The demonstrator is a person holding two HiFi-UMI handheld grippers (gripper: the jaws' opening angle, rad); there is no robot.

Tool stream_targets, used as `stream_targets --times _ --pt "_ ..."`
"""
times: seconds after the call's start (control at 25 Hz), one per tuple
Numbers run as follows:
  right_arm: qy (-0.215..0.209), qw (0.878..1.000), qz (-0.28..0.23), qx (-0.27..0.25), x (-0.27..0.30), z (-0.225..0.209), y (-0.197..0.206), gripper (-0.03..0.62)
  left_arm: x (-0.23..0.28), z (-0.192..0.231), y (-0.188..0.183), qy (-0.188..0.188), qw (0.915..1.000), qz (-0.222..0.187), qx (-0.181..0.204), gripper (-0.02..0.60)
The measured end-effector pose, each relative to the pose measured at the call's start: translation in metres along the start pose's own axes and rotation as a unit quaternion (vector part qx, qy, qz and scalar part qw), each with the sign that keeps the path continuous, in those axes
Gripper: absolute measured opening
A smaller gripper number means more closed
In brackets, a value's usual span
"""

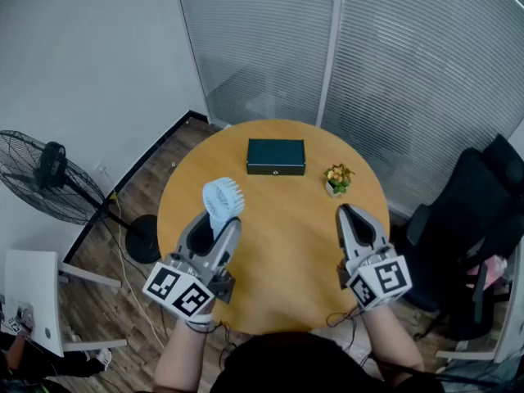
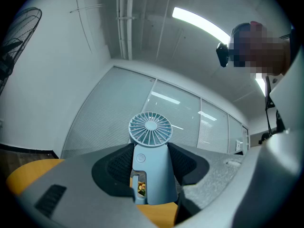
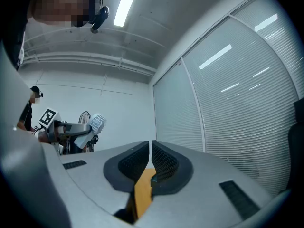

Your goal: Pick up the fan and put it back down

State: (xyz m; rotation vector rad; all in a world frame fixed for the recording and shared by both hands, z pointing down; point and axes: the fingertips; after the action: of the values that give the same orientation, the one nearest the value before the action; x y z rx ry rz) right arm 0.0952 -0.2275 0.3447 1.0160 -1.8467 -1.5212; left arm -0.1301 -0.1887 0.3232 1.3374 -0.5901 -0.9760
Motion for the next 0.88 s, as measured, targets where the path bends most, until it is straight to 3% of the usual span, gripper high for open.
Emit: stream_targets --times 0.68,0.88 --pt "0.003 1.000 0.002 -0.001 -0.005 0.002 0.002 0.012 -0.004 -0.001 0.006 0.001 1.0000 0.007 -0.003 0.216" --pt "0.008 1.000 -0.007 0.011 -0.006 -0.003 0.002 0.012 -0.001 0.006 0.027 -0.006 0.9995 0.031 0.003 0.215"
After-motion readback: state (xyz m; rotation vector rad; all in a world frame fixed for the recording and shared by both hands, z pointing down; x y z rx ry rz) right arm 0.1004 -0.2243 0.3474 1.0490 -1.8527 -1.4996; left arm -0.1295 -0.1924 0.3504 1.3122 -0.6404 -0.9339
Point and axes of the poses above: the fingertips, and each gripper's own axes: x forward along the fingers, z to its left, y out of its underside, and after that the axes turned 10 degrees about x, right-handed
